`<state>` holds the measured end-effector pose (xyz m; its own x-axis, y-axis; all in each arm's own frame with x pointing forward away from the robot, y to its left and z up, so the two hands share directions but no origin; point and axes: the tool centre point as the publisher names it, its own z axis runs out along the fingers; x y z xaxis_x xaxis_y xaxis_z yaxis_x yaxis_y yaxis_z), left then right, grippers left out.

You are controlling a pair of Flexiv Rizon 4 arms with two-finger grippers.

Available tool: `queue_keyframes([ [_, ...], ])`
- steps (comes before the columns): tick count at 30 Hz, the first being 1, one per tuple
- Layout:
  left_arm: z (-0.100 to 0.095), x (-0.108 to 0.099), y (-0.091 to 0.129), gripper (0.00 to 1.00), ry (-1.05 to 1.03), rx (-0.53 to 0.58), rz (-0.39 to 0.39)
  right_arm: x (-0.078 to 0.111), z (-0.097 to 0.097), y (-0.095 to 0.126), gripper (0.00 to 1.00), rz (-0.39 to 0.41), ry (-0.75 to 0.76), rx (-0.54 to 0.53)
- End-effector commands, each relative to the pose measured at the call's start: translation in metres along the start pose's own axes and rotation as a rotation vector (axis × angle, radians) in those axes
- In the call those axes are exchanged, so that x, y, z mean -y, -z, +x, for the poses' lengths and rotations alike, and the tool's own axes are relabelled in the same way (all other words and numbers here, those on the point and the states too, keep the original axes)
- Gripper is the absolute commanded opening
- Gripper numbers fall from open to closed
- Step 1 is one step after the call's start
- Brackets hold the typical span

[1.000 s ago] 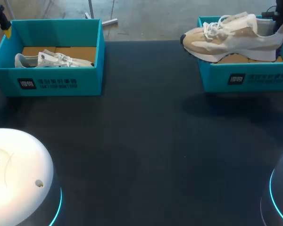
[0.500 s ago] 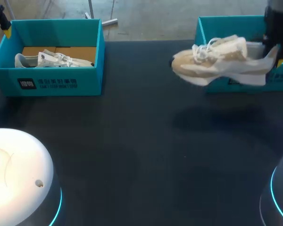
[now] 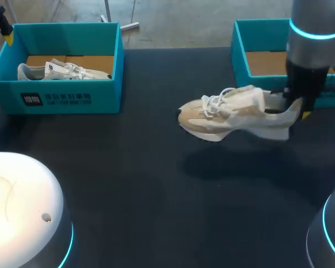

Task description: Take the shoe out of the shoebox, open the shoe tongue, remove and reinsert the insole, then place the shoe into the shoebox

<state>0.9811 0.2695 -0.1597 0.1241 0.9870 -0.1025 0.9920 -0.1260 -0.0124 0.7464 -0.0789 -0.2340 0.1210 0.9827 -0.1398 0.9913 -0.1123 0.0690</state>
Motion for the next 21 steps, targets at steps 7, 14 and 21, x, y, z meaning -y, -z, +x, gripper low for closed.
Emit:
queue_keyframes([
  [7,0.0,0.0,0.0,1.0,0.0,-0.002,0.0,0.001,0.012,-0.009,0.0,0.025,-0.01,-0.001],
  [14,0.0,0.0,0.0,1.0,0.0,-0.002,0.0,0.001,0.012,-0.009,0.0,0.025,-0.01,-0.001],
  [21,0.0,0.0,0.0,1.0,0.0,-0.002,0.0,0.007,0.041,-0.018,0.0,0.031,0.07,0.016],
])
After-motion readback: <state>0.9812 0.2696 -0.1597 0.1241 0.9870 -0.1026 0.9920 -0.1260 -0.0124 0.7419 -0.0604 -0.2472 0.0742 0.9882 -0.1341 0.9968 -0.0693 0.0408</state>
